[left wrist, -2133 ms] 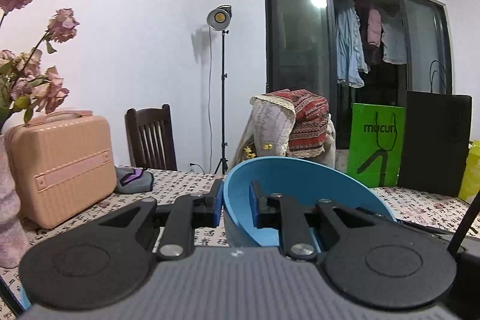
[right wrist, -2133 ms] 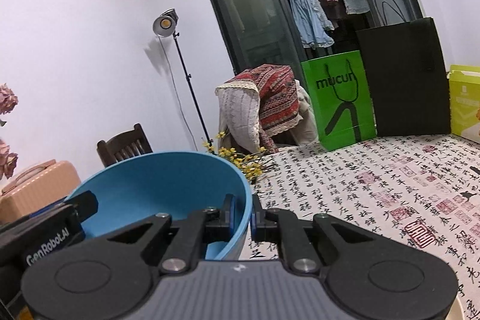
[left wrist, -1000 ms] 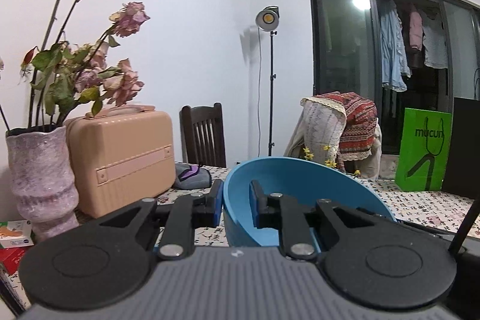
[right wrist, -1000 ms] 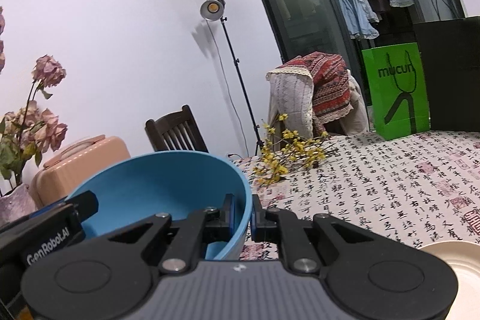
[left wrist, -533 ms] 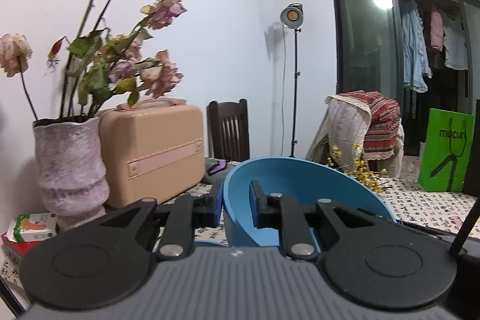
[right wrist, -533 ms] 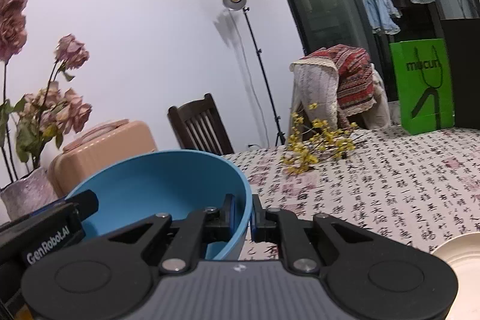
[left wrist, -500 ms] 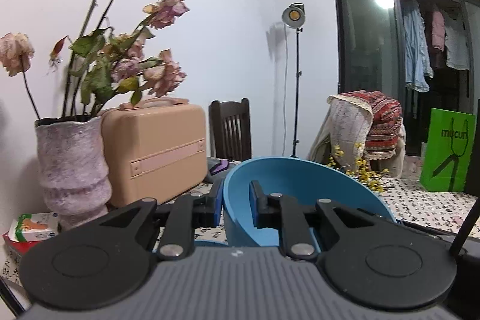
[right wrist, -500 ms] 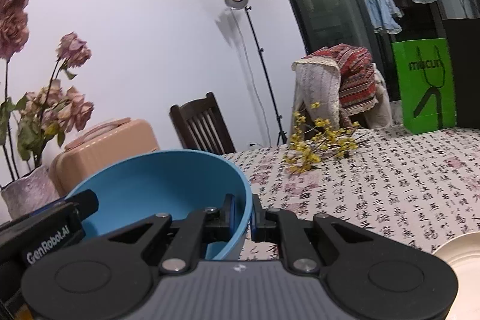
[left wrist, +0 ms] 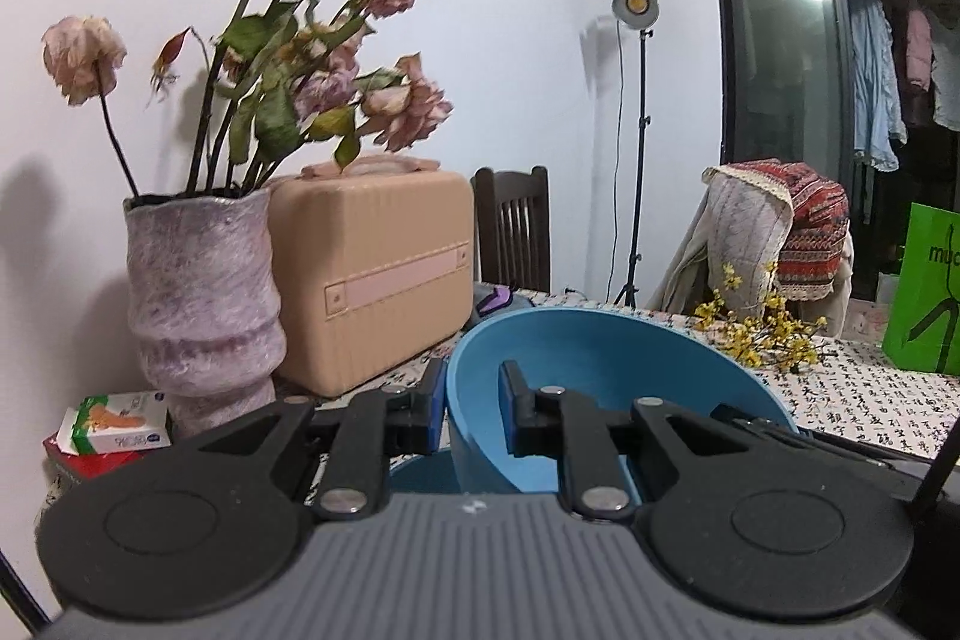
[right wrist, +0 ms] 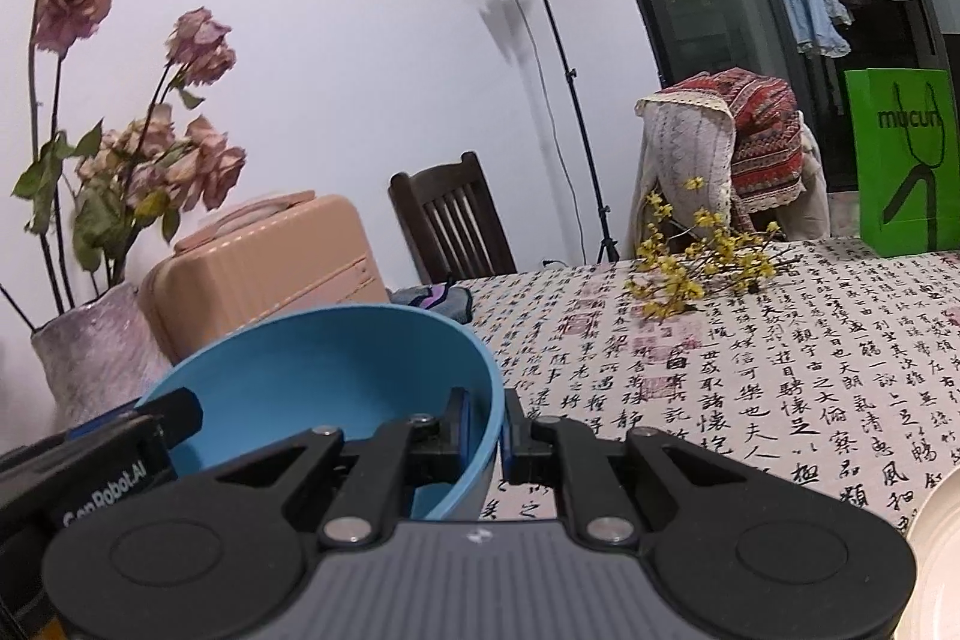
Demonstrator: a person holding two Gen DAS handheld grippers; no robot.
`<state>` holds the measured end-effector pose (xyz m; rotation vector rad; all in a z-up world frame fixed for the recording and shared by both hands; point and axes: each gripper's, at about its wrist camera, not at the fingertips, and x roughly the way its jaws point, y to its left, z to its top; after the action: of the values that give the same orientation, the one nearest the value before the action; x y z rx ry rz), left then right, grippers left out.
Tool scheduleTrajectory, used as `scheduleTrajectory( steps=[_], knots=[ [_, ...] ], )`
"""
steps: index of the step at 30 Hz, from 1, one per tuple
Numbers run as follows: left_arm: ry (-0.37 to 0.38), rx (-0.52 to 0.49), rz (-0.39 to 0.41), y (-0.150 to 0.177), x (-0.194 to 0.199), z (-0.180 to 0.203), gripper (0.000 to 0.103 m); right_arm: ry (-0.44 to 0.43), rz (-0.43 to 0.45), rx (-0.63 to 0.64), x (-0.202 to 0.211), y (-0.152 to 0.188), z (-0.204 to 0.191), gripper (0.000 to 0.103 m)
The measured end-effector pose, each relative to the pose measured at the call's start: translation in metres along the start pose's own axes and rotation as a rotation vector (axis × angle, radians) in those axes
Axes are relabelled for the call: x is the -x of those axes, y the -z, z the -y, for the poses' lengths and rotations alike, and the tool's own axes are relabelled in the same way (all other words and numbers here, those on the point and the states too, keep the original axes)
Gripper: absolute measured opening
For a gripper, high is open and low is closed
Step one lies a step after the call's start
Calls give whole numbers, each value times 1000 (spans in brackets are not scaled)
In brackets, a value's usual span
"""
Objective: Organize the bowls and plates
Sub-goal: 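Carry the light-blue bowl with both grippers over the stacked bowls by the vase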
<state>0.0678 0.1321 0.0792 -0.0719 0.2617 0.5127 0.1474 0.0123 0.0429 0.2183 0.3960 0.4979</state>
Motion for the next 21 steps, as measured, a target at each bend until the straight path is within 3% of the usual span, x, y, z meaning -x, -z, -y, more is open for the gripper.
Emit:
scheduleTrajectory(
  steps=[21],
  knots=[
    [-26, 17, -51, 10, -9, -23, 18, -11, -53, 47, -17, 14, -23, 10]
  ],
)
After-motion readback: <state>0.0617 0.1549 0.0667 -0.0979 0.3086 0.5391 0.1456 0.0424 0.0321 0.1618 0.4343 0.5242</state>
